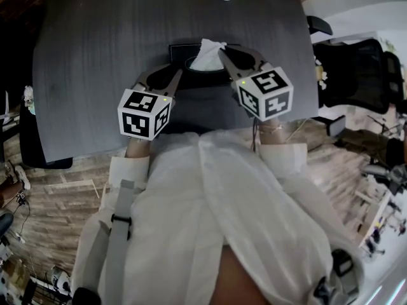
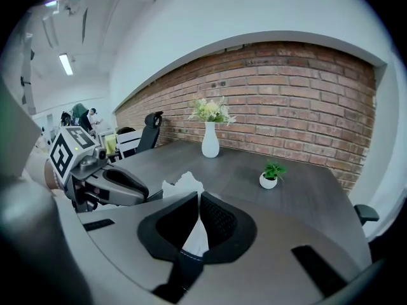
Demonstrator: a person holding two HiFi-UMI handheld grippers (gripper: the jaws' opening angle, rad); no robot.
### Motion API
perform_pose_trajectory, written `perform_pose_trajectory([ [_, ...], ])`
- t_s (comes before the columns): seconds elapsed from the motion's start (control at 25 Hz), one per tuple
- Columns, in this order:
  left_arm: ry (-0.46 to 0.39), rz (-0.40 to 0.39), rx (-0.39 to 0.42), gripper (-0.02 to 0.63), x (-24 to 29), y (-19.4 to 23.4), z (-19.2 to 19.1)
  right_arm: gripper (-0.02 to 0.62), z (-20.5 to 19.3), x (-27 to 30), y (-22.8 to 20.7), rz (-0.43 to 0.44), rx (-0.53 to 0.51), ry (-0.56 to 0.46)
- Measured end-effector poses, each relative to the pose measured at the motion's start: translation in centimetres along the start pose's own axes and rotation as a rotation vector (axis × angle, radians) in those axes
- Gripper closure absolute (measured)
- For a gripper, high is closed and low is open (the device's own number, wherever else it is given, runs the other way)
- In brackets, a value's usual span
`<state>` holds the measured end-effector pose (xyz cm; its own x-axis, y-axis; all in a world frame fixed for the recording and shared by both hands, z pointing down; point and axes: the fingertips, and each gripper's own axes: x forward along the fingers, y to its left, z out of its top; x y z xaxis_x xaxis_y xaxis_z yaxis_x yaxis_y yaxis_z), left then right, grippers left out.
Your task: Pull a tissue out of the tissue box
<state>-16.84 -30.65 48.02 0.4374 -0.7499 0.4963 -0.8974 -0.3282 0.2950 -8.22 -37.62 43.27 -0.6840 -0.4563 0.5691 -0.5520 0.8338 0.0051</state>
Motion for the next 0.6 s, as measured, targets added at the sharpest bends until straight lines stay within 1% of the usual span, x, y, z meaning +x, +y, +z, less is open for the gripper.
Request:
perform_pose_trajectory([
  [0.6,-0.024,0.009,-0.009,0.543,-0.4,0.2,0.5,0.580,1.8,-1.1,-1.3,-0.042,0.020,-0.071],
])
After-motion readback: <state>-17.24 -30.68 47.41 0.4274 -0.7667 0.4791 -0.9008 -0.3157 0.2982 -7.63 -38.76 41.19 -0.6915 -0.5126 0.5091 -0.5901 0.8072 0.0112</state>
